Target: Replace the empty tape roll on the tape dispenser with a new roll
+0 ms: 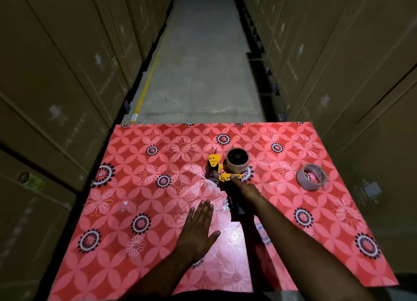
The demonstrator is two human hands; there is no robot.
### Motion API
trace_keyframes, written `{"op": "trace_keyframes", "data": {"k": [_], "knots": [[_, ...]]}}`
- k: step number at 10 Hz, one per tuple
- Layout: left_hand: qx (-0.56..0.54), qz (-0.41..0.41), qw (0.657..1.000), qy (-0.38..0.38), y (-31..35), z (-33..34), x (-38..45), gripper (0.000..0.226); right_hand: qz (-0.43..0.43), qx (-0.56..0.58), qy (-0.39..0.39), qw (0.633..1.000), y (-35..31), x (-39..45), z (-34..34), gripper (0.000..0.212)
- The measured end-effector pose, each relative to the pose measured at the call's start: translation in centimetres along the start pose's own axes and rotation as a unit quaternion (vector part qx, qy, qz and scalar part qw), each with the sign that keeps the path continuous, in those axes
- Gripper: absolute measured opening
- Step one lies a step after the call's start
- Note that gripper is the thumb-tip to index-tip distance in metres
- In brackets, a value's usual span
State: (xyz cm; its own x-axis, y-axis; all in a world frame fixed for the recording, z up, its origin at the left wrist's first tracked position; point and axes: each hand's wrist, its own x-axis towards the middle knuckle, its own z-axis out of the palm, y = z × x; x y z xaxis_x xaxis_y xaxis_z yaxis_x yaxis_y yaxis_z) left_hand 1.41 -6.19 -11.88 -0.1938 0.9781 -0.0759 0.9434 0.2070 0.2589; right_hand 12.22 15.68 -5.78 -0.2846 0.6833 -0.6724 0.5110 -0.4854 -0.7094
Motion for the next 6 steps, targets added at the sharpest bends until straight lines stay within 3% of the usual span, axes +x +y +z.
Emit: {"op": "trace_keyframes", "data": {"k": [1,2,4,5,6], "knots": [[-0.015,-0.002,1.0,0.001,0.2,-0.4,-0.1,0.079,-0.077,-0.167,-0.001,0.983,-0.9,-2.4,-0.1,0.049],[-0.047,-0.002,0.999,0.005,0.2,-0.4,-0.2,0.081,-0.141,-0.29,0.016,0.947,-0.2,-3.5,-0.5,0.043],[-0.186,-0.035,0.981,0.04,0.1,-1.4,-0.1,0.081,-0.282,-0.396,0.144,0.862,2.2,-7.3,-0.8,0.034],[-0.252,-0.074,0.963,0.055,0.5,-3.4,-0.2,0.048,-0.328,-0.465,0.153,0.808,3.3,-10.5,-0.3,0.052],[-0.237,-0.067,0.967,0.069,0.3,-4.0,-0.1,0.038,-0.377,-0.504,0.152,0.762,5.2,-11.0,0.1,0.067]]}}
